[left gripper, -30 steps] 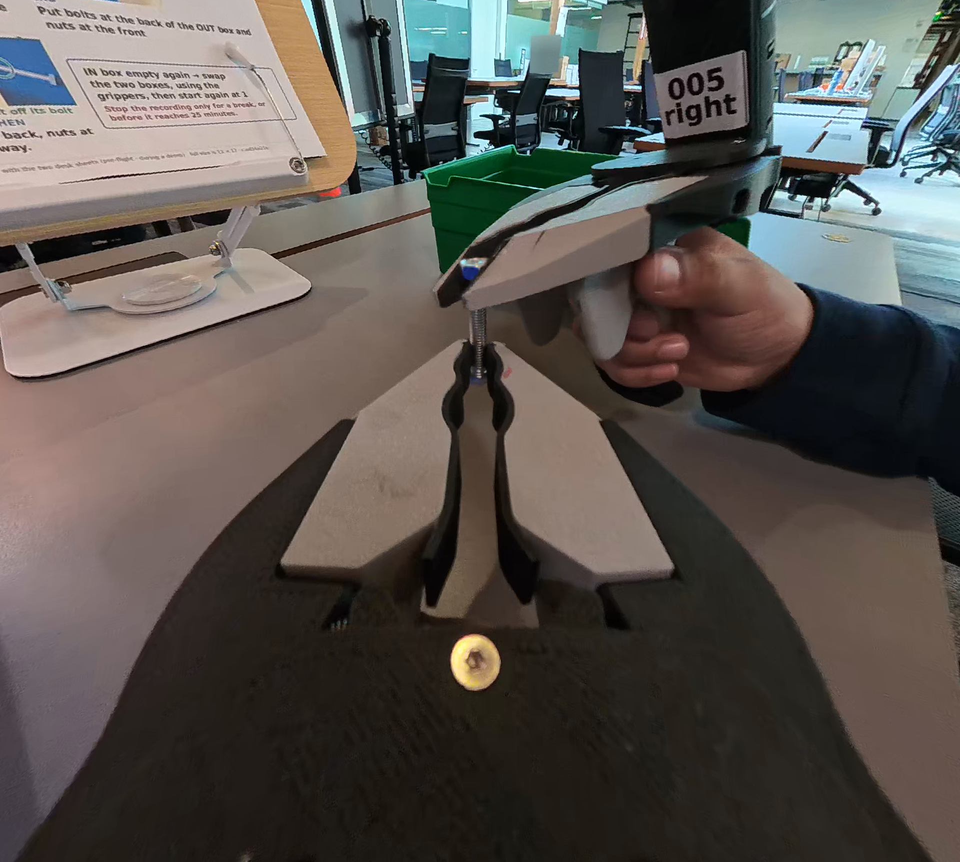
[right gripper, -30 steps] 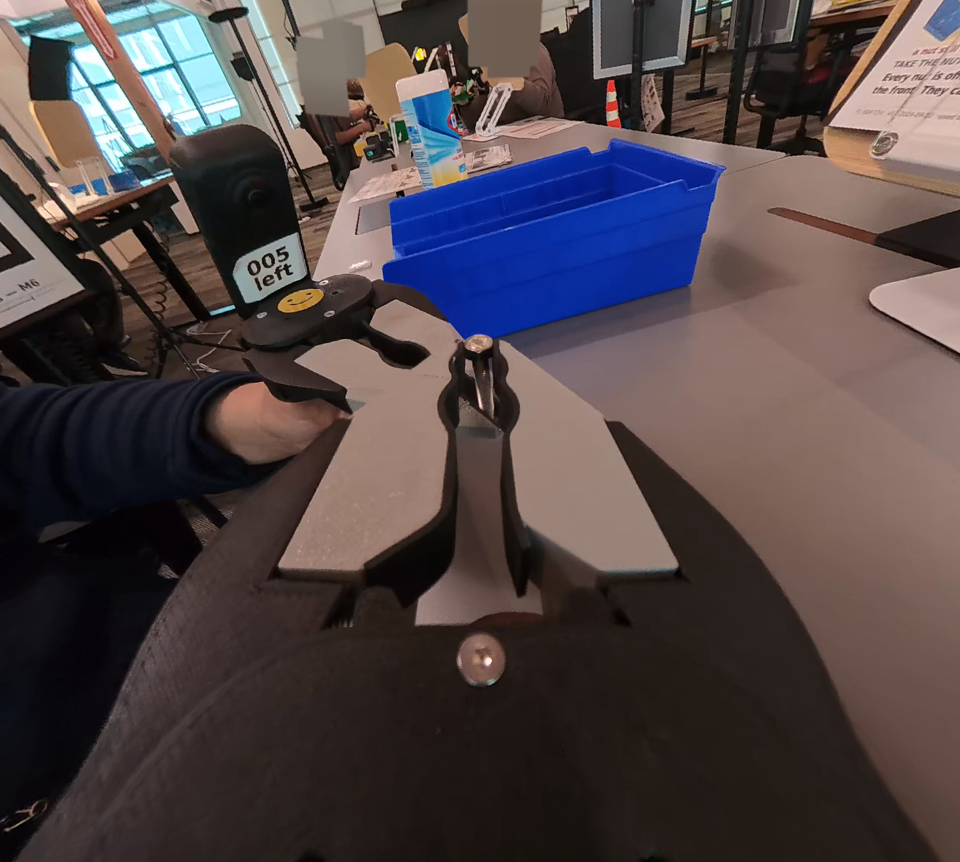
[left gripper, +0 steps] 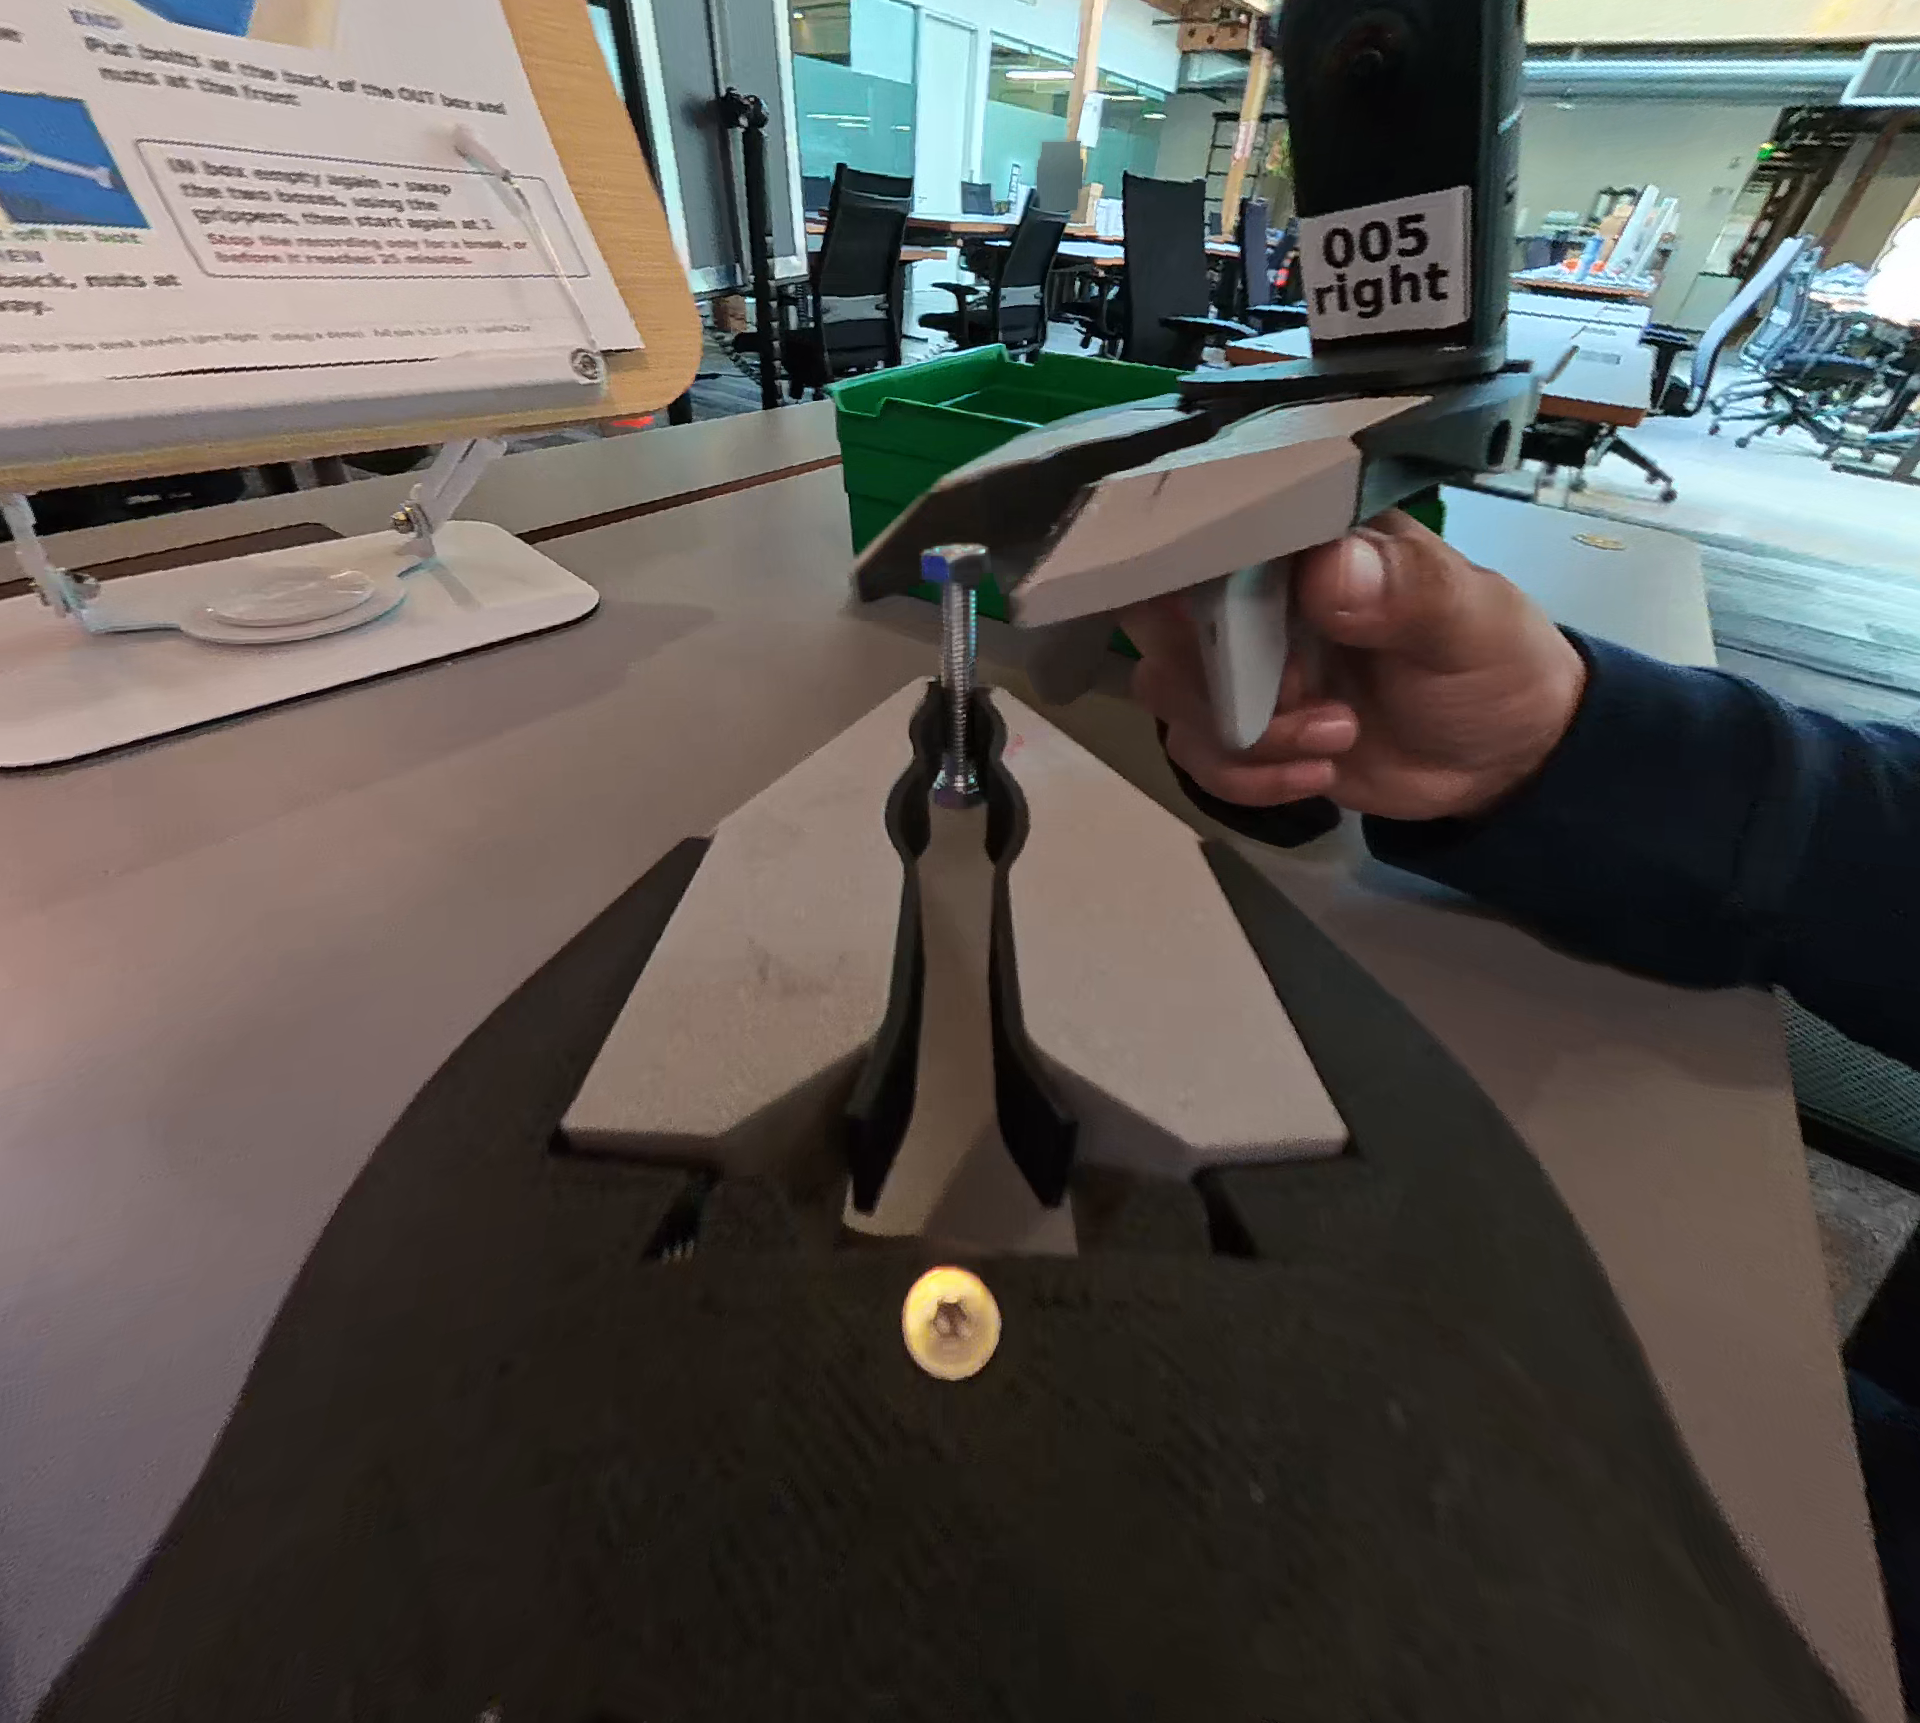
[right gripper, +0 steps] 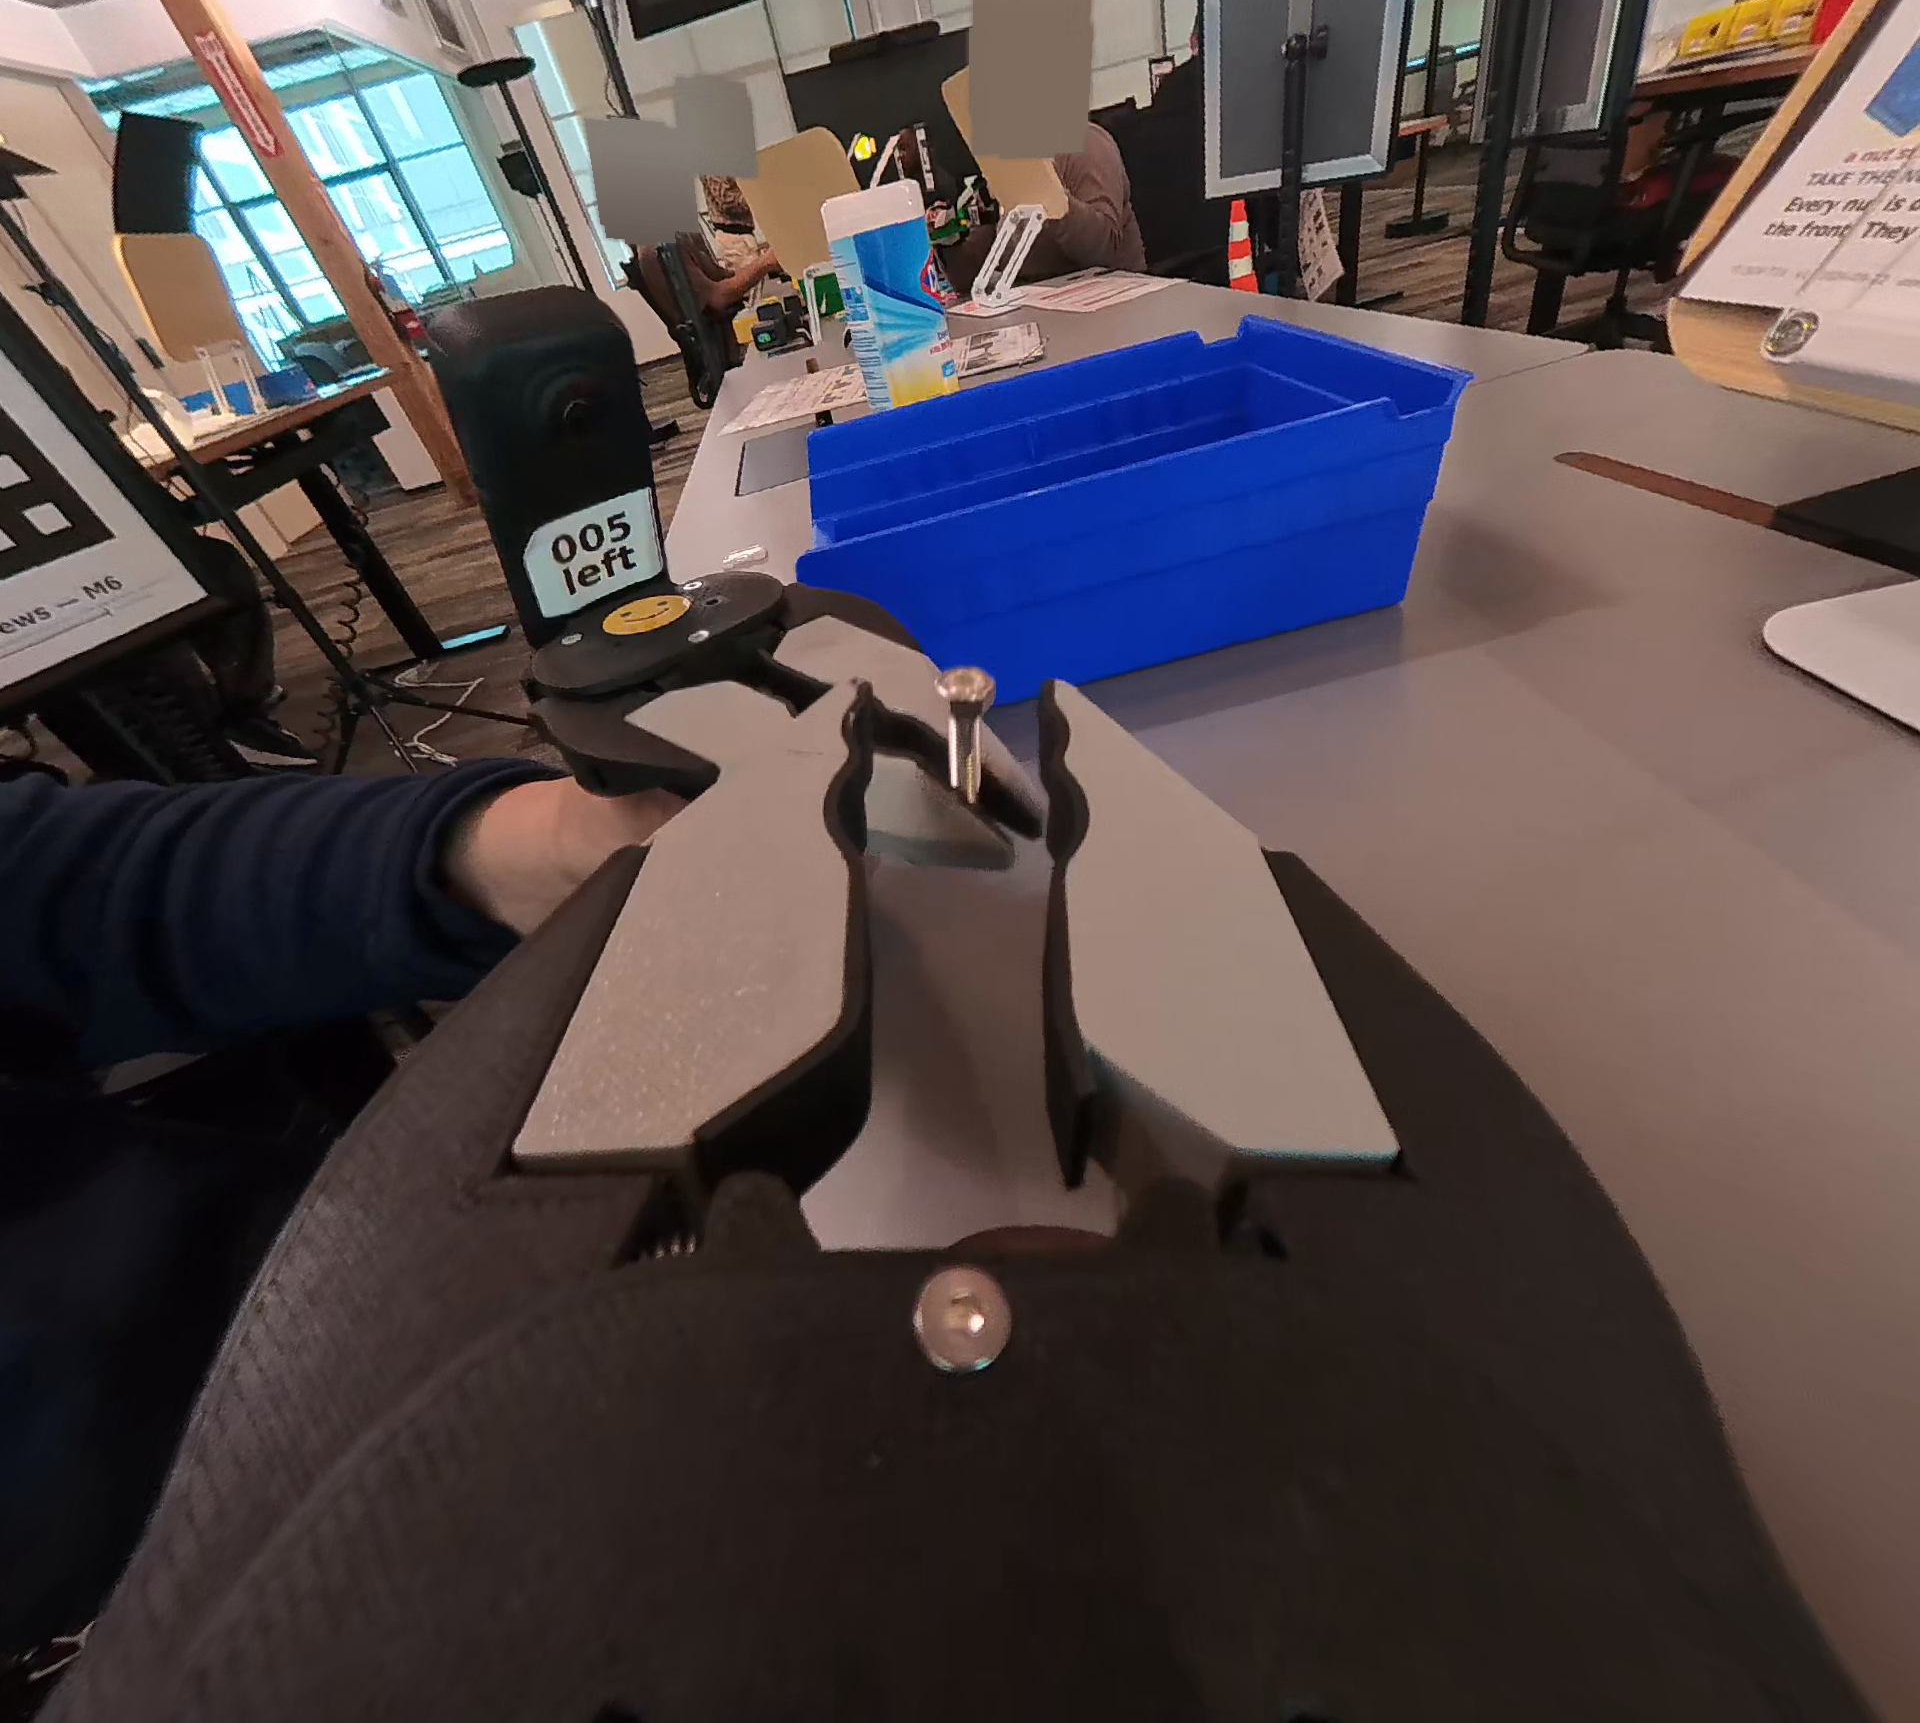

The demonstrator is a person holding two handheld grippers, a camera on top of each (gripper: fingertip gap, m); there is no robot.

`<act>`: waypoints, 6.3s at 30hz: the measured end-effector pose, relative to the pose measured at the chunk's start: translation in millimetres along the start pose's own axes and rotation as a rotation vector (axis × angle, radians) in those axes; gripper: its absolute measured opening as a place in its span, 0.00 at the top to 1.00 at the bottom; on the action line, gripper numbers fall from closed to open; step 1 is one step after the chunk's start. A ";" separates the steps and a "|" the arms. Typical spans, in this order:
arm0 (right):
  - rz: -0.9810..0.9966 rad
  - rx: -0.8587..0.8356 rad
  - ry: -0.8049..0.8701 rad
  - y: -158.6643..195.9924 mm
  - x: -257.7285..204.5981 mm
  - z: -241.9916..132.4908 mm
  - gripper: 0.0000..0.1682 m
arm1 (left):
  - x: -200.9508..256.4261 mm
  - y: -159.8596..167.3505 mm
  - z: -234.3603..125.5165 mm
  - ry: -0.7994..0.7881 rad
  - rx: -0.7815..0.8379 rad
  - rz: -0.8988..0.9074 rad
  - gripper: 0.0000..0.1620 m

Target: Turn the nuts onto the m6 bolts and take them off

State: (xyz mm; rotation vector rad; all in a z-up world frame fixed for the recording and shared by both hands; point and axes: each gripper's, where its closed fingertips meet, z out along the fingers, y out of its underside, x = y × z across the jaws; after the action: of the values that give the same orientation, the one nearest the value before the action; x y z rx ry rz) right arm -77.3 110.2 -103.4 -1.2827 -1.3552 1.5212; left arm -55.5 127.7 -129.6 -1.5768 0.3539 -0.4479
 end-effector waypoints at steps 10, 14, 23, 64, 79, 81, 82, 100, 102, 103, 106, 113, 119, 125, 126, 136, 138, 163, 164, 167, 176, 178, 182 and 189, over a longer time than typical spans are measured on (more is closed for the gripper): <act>0.009 0.032 0.049 -7.5 9.3 -5.0 0.87 | -1.6 -12.5 -5.5 0.053 0.083 -0.108 0.98; 0.044 0.093 0.003 -17.5 5.2 -11.7 0.85 | -4.8 -12.7 -6.9 0.053 0.087 -0.139 0.98; -0.023 0.032 -0.052 -4.8 -14.9 6.2 0.80 | -1.8 -7.3 -2.5 0.039 0.054 -0.087 0.98; -0.035 -0.017 -0.033 3.1 -9.3 5.8 0.86 | 0.6 6.1 2.1 -0.021 -0.041 0.049 0.98; -0.038 0.043 -0.006 -12.6 -4.6 -9.9 0.85 | -8.0 -3.1 -4.3 -0.035 0.015 -0.026 0.98; -0.048 0.023 -0.013 -8.3 -7.4 -5.8 0.86 | -6.1 -1.5 -2.9 -0.033 0.004 -0.010 0.98; -0.053 0.007 -0.015 -5.3 -8.4 -3.0 0.86 | -4.1 -0.8 -2.0 -0.025 -0.001 -0.003 0.98; -0.061 0.022 0.015 -8.2 -3.5 -5.7 0.87 | -4.6 2.9 -0.2 -0.031 -0.021 0.007 0.98; -0.076 0.005 0.017 -4.7 -5.0 -2.5 0.88 | -4.2 2.7 -0.2 -0.032 -0.021 0.015 0.98; -0.080 -0.003 0.016 -3.0 -5.6 -0.8 0.88 | -3.1 3.4 0.3 -0.029 -0.026 0.021 0.98; -0.080 -0.011 0.014 -0.2 -6.3 2.9 0.88 | 0.1 5.6 2.1 -0.023 -0.041 0.046 0.98; -0.067 -0.022 0.005 5.0 -6.3 9.0 0.91 | 6.1 6.2 4.1 0.006 -0.042 0.052 0.98; -0.065 -0.027 -0.003 6.3 -7.9 10.8 0.92 | 7.7 8.2 5.6 0.011 -0.053 0.063 0.98; -0.045 -0.002 0.014 0.9 -2.6 5.3 0.89 | 5.6 5.5 4.0 0.010 -0.037 0.039 0.98; -0.042 -0.002 0.019 1.1 -1.5 4.8 0.95 | 5.0 6.2 4.1 0.006 -0.041 0.042 0.98; -0.054 0.095 0.175 -5.3 31.3 -9.1 0.90 | -12.6 8.5 1.0 -0.071 -0.053 -0.003 0.98; -0.025 0.132 0.121 -12.4 23.7 -9.6 0.88 | -13.0 8.1 0.0 -0.076 -0.051 0.002 0.98; 0.005 -0.698 0.608 98.7 22.9 -180.8 0.86 | -8.4 13.5 2.4 -0.087 -0.091 0.053 0.98; -0.016 -0.733 0.630 103.7 26.6 -183.9 0.87 | -8.6 13.1 2.0 -0.086 -0.087 0.049 0.98; -0.051 -0.789 0.649 113.4 31.8 -185.4 0.87 | -9.2 11.8 1.0 -0.083 -0.077 0.039 0.98; -0.019 -0.857 0.704 134.1 49.7 -184.5 0.87 | -6.4 13.0 1.8 -0.072 -0.087 0.048 0.98; -0.036 -0.861 0.716 134.7 51.2 -185.1 0.92 | -5.4 13.1 2.0 -0.066 -0.087 0.044 0.98; -0.020 -0.818 0.668 136.4 47.3 -180.6 0.99 | -4.7 13.3 2.1 -0.065 -0.090 0.045 0.98; 0.008 -0.699 0.636 111.6 31.2 -181.7 0.99 | -4.1 13.7 2.6 -0.063 -0.092 0.047 0.98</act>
State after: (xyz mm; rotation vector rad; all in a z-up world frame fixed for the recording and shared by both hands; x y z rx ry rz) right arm 101.2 166.2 -210.4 -1.9703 -1.4637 0.5211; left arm -57.2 131.1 -143.6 -1.6642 0.3672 -0.3494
